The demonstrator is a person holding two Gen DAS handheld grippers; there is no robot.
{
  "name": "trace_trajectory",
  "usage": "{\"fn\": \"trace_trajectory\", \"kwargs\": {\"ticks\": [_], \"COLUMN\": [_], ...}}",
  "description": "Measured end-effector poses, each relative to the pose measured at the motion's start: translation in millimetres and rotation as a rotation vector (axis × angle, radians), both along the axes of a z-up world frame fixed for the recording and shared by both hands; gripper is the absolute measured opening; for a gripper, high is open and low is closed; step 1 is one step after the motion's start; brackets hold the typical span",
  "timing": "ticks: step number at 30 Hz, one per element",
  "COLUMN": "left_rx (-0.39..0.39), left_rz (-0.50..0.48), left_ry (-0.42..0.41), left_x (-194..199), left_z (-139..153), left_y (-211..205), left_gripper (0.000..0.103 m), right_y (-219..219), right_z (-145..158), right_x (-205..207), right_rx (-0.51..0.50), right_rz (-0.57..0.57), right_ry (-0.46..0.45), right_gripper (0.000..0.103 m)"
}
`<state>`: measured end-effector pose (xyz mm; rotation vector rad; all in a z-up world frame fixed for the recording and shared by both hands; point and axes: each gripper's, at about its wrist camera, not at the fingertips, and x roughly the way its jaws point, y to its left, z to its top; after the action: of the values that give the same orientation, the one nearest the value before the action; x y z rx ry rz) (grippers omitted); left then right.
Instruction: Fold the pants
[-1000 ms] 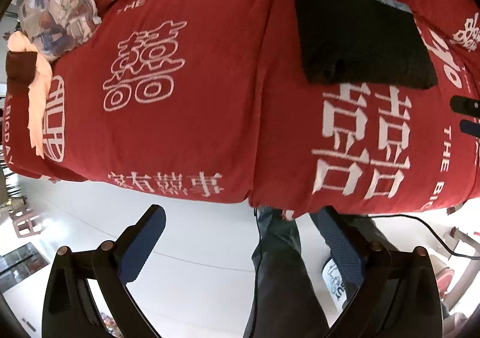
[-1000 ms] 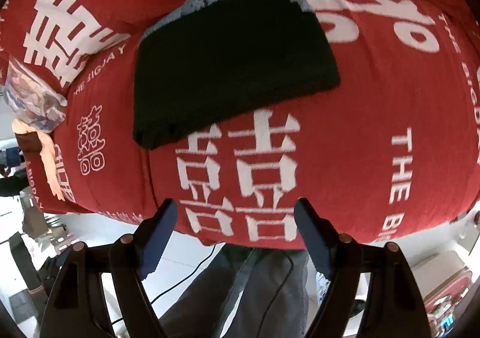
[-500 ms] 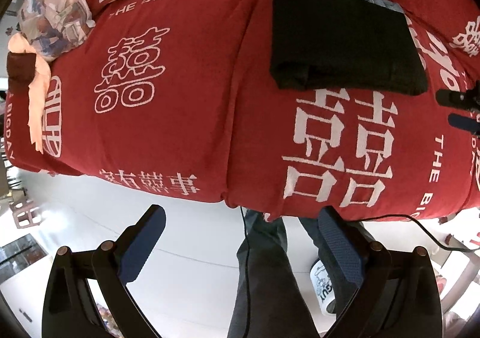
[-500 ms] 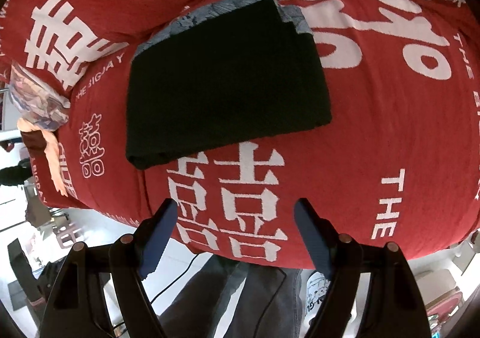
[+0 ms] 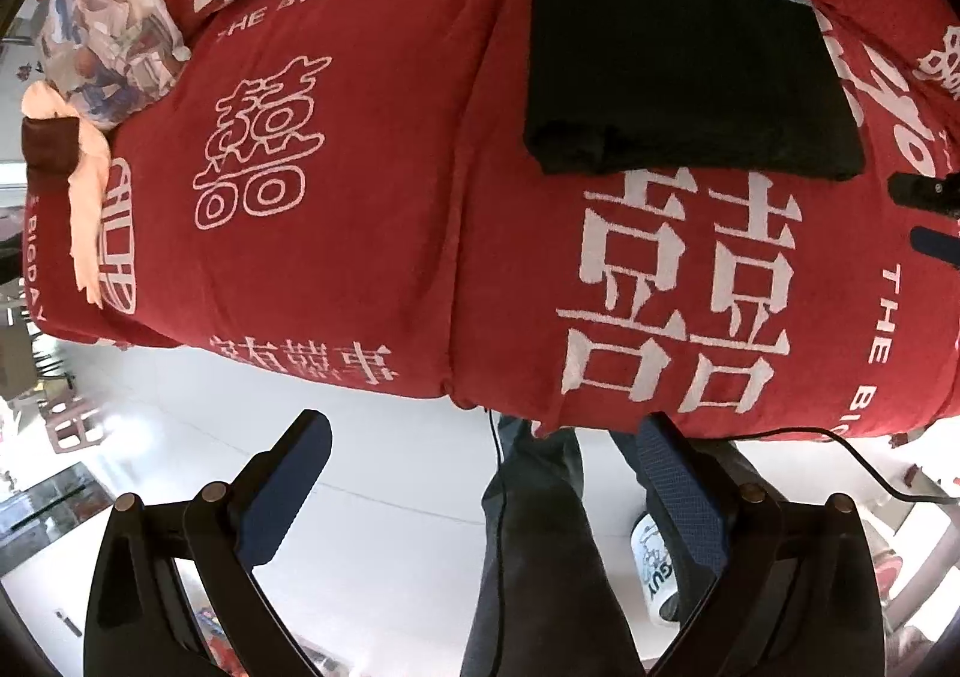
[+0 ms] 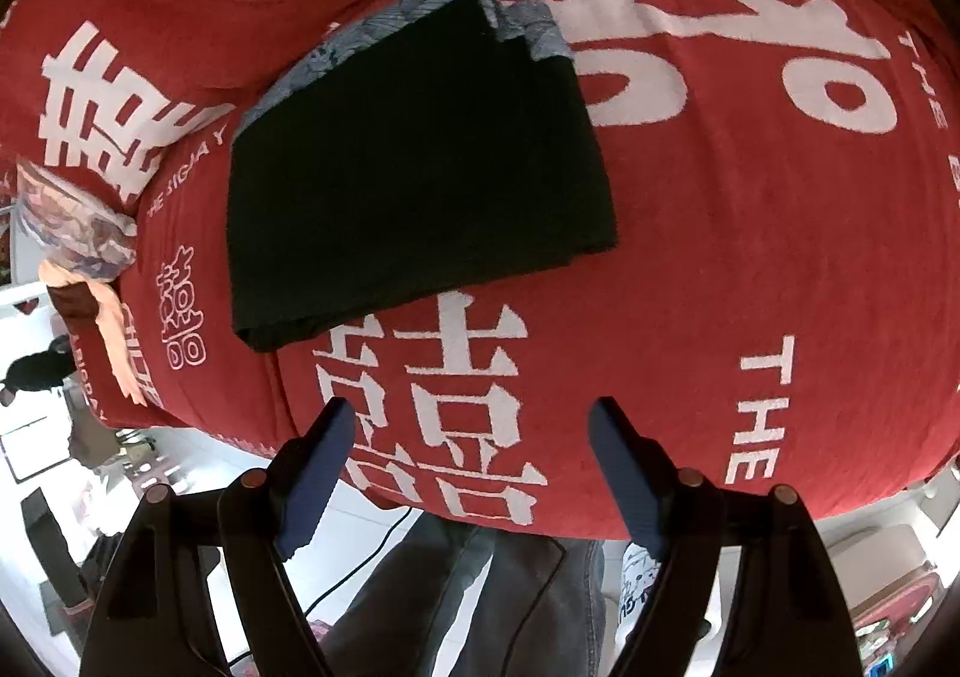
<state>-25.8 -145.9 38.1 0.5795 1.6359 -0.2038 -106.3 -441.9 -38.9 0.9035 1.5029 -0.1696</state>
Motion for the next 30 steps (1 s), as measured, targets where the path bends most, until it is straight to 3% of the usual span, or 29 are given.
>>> {"fn": "trace_trajectory", "kwargs": {"ticks": [18, 30], "left_rx": [0.026, 0.008], "left_rz": [-0.050, -0.070], "left_ry": [-0.019, 0.014], "left_x": [14.5, 19.7], "left_z": [5.3, -3.2], "left_y": [-35.3, -42.6], "left_gripper": [0.102, 0.102], "right_y": [-38.0, -47.7], "right_z": [-15.8, -24.8], "right_x": [-22.0, -32.1], "right_rx": [0.036, 0.056], "right_rz": [-0.100, -0.149], "right_ry": [0.024, 0.023], "right_gripper": [0.082, 0.082]}}
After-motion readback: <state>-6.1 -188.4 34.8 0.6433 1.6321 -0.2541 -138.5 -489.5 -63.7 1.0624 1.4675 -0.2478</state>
